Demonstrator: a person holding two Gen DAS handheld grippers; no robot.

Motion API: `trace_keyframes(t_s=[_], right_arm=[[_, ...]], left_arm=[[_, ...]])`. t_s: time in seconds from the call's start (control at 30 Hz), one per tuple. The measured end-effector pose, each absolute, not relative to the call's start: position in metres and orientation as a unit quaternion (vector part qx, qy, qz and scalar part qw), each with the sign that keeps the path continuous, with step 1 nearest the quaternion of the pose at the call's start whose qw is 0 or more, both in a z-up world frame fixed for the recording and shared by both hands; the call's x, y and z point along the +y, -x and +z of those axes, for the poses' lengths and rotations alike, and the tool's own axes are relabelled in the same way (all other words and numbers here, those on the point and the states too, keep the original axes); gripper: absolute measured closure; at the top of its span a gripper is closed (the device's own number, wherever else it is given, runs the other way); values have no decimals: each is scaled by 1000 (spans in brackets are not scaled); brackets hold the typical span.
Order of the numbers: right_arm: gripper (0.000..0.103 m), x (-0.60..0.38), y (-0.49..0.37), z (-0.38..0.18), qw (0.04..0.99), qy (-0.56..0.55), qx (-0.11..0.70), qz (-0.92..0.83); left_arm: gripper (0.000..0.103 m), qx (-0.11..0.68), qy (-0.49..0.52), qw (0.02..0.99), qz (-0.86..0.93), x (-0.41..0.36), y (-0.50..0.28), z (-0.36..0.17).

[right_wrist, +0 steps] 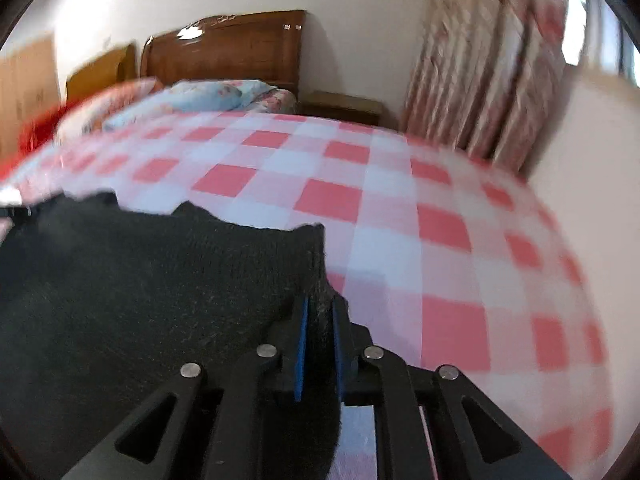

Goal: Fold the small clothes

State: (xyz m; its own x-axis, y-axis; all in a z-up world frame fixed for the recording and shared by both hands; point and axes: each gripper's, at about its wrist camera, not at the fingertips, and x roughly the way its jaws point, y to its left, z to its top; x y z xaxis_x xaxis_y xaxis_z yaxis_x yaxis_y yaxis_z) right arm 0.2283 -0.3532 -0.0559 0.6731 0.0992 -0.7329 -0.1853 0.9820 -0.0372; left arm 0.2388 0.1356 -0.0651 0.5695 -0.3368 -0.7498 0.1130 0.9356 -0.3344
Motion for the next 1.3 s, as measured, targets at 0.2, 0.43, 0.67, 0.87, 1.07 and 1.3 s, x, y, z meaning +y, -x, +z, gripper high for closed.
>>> trace_keyframes(t_s=[0.2,0.43,0.67,0.87,1.07,1.3], right_arm=[[0,-352,-213,-2,931,35,358,58],[0,-223,-225,-1,912,107,357,171],[0,-186,-223,-53,872,149,424,195],[0,-280,-227,-57,887,103,445,68],[0,-292,-227,-62,888,66,449,69],[0,-295,-227,-60,895,66,436,65]], left_arm=[[83,382,105,917,-34,136,-222,-12],[74,394,16,913,-107,33,-224,-3],[75,446,3,889,-102,34,-220,-61],[75,438,55,895,-65,80,-204,-61],[74,422,56,903,-64,78,-199,-62],[74,416,46,906,-57,78,-207,-65]])
